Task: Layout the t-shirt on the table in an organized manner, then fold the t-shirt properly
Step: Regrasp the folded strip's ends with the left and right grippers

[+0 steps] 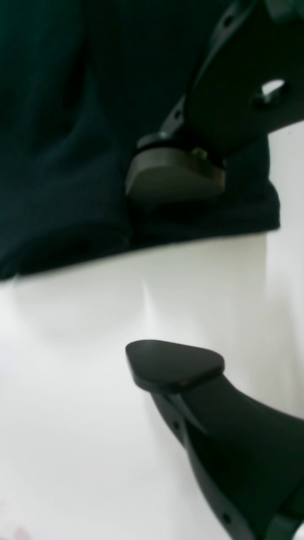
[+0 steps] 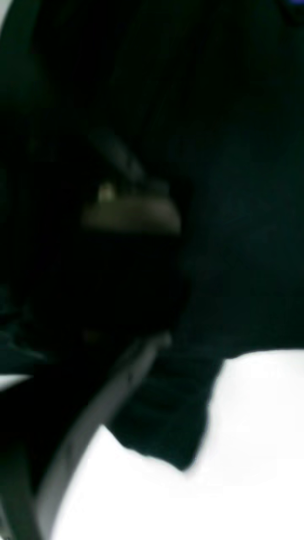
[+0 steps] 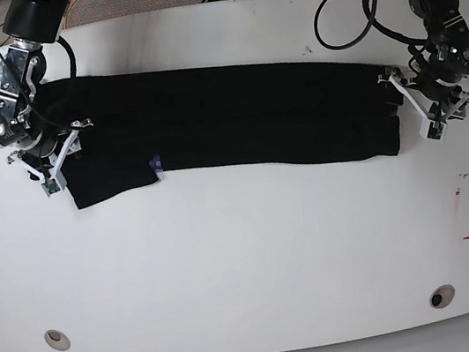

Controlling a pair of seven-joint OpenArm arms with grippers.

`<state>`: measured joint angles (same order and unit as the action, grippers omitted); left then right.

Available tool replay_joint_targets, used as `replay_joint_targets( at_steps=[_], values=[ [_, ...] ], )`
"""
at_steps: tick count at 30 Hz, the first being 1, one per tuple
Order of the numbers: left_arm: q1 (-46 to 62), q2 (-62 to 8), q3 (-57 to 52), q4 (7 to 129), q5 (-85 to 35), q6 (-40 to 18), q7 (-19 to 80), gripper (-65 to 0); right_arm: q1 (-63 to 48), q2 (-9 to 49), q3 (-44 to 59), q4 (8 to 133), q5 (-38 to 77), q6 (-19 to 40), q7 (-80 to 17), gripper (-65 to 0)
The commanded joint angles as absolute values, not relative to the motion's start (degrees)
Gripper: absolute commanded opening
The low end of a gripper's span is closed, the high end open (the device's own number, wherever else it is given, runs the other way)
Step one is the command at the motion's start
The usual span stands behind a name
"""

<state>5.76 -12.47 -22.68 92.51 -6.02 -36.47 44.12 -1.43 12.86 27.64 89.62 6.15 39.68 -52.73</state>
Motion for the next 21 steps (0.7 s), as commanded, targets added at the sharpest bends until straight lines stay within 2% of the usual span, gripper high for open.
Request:
replay_joint_targets(
  at_steps=[1, 4, 7, 14, 21],
  values=[
    [5.3, -13.1, -23.0, 94.9, -6.5, -36.3, 43.3, -18.6, 0.7, 13.5, 27.2, 93.8, 7.5, 40.0, -50.9, -16.6],
    [5.4, -13.1, -23.0, 96.7, -6.5, -36.3, 43.3, -18.6, 2.0, 13.4, 27.0, 94.0, 7.3, 40.0, -50.9, -6.8],
    [5.5, -13.1, -23.1, 98.2, -6.5, -36.3, 43.3, -18.6, 4.6, 13.5, 27.0, 91.8, 7.3, 40.0, -50.9, -0.6],
    [5.8, -13.1, -23.2, 101.1, -6.5, -36.3, 45.1, -18.6, 12.4, 15.7, 27.0, 78.3, 6.2, 40.0, -50.4, 0.0],
    [5.8, -13.1, -23.2, 104.0, -6.6, -36.3, 47.0, -18.5, 16.7, 16.7, 26.9, 67.2, 4.3, 40.0, -43.1, 0.0]
  ],
)
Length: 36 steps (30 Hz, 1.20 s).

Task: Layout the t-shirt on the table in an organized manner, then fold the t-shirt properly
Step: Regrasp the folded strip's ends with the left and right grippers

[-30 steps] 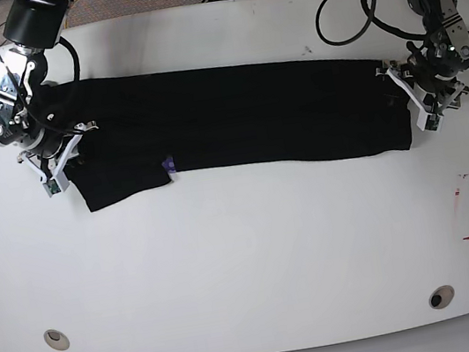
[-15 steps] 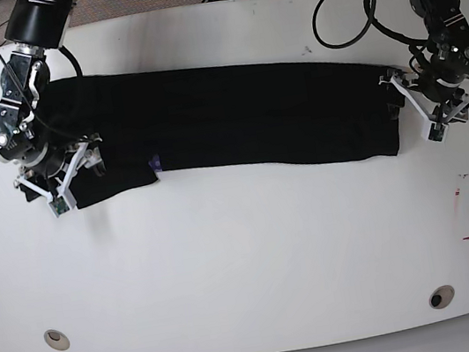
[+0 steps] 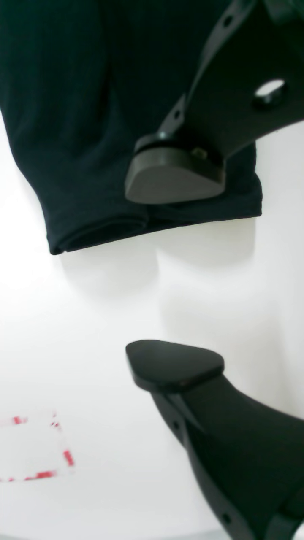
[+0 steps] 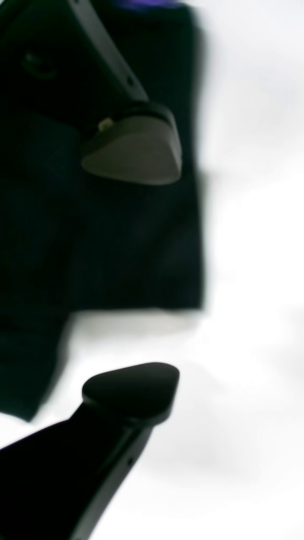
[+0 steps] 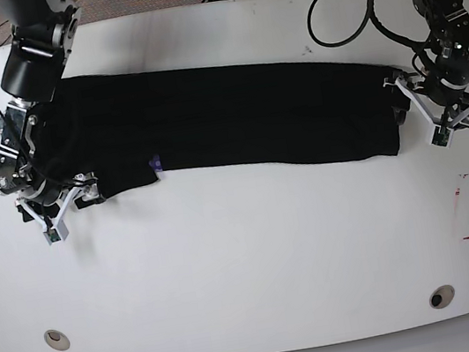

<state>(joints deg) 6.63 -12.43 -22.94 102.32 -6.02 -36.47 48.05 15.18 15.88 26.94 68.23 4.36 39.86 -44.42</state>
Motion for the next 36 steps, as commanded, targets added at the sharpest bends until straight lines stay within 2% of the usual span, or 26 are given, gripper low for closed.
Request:
replay_joint_targets(
  at_steps=[1, 12, 14, 17, 24, 25, 31, 36],
  values=[
    [5.8, -13.1, -23.2, 104.1, -6.6, -36.3, 47.0, -18.5, 17.2, 16.7, 26.9, 66.4, 3.9, 40.0, -43.1, 0.0],
    [5.8, -13.3, -23.3, 104.5, -6.6, -36.3, 47.0, -18.5, 16.9, 16.1, 26.9, 63.7, 3.2, 40.0, -43.1, -0.3],
    [5.8, -13.3, -23.3, 104.5, -6.6, -36.3, 47.0, -18.5, 16.7, 15.2, 26.9, 64.0, 3.2, 40.0, -43.1, -2.7],
    [5.8, -13.3, -23.3, 104.5, -6.6, -36.3, 47.0, -18.5, 16.6, 14.4, 26.9, 64.0, 3.2, 40.0, -43.1, -15.2],
    [5.7, -13.2, -23.3, 104.4, -6.6, -36.3, 47.0, -18.5, 16.1, 13.8, 26.9, 64.0, 3.3, 40.0, -43.2, -61.0],
    [5.7, -13.2, -23.3, 104.4, -6.6, -36.3, 47.0, -18.5, 16.1, 13.8, 26.9, 64.0, 3.3, 40.0, -43.4, -64.0],
    [5.6, -13.2, -23.2, 104.1, -6.5, -36.3, 47.0, -18.5, 16.3, 13.1, 26.8, 69.2, 5.1, 40.0, -47.3, -62.9],
    [5.6, -13.1, -23.2, 104.1, -6.5, -36.3, 47.0, -18.5, 15.3, 12.6, 26.9, 77.0, 10.2, 40.0, -55.3, -63.4]
  ],
)
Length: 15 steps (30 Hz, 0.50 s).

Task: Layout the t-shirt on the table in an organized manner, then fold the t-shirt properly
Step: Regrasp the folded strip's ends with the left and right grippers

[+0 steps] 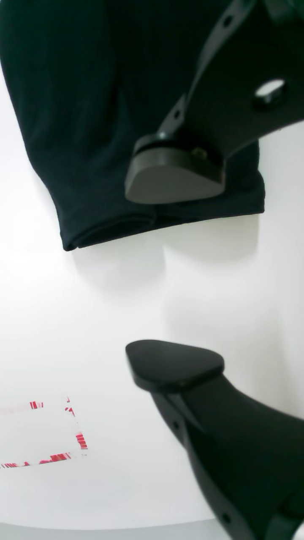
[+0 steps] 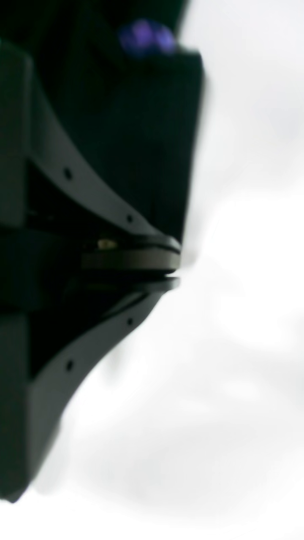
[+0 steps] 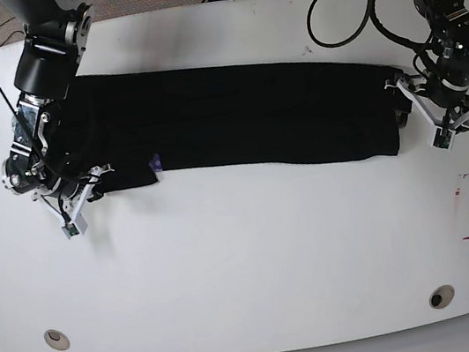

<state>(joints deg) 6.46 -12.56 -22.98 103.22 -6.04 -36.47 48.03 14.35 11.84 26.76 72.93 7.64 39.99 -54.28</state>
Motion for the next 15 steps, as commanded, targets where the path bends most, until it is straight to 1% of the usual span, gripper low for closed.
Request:
replay_joint_targets(
  at_steps=[1, 8, 11, 15],
  values=[
    [5.6, -13.1, -23.2, 104.1, -6.5, -36.3, 47.0, -18.5, 15.0, 12.6, 26.9, 78.3, 11.5, 40.0, -56.7, -64.2],
    [5.6, -13.1, -23.1, 104.1, -6.5, -36.3, 47.0, -18.5, 10.9, 12.7, 26.9, 88.3, 24.0, 40.0, -68.6, -65.0],
    [5.6, -13.1, -23.1, 104.1, -6.5, -36.3, 47.0, -18.5, 8.2, 12.9, 26.9, 91.1, 31.7, 40.0, -73.0, -65.0],
    [5.6, -13.1, -22.9, 104.0, -6.5, -36.3, 47.0, -18.5, 5.1, 14.1, 26.3, 92.3, 40.8, 40.0, -76.4, -65.0]
  ],
)
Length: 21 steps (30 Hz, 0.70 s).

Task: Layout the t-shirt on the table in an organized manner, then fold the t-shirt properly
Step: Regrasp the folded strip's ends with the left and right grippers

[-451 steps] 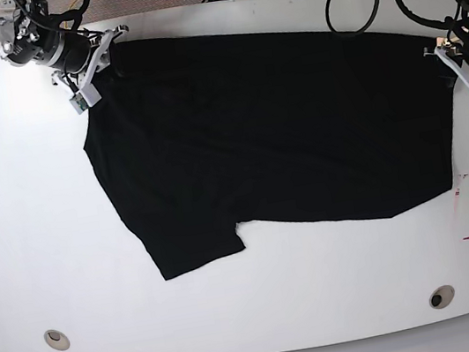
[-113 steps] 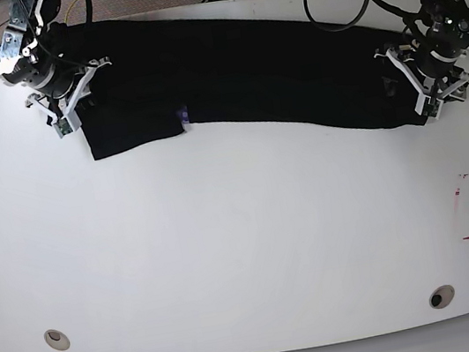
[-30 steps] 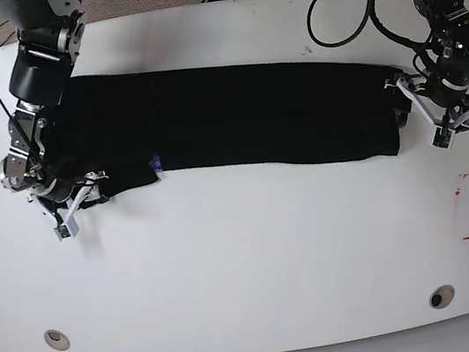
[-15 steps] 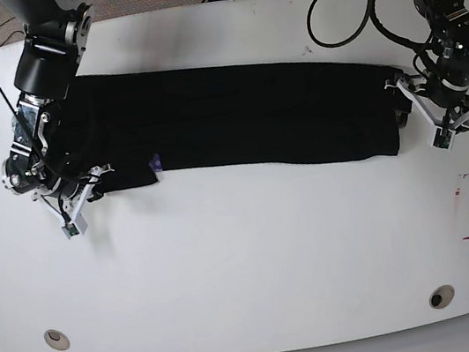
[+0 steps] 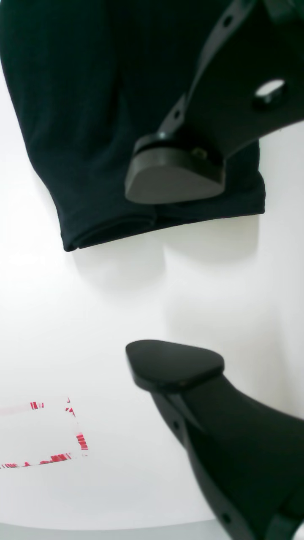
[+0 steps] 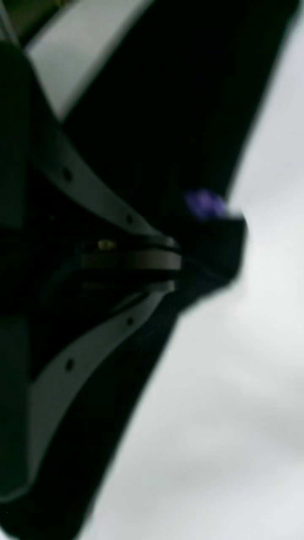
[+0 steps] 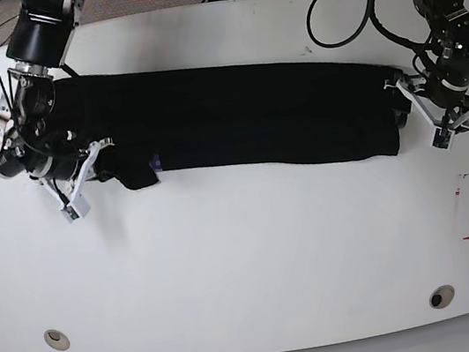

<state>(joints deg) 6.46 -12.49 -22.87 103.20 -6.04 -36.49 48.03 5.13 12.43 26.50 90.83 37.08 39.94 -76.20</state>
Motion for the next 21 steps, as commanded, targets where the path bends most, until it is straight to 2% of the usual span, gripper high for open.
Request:
replay_joint_targets(
  at_steps=[1, 9, 18, 21],
  values=[
    [5.7, -13.1, -22.9, 104.0, -6.5, -36.3, 47.0, -18.5, 4.2, 14.4, 25.4, 92.3, 43.2, 40.0, -76.8, -65.0],
    [5.7, -13.1, -22.8, 104.0, -6.5, -36.3, 47.0, -18.5, -1.4, 19.5, 15.1, 92.4, 58.2, 40.0, -76.9, -65.0],
    [5.8, -13.1, -22.8, 104.0, -6.5, -36.3, 47.0, -18.5, -5.8, 19.9, 12.7, 93.7, 59.5, 40.0, -76.9, -64.8],
    [5.8, -13.1, -22.8, 104.0, -6.5, -36.3, 47.0, -18.5, -7.1, 19.9, 12.6, 95.0, 59.6, 40.0, -77.1, -61.4]
  ],
)
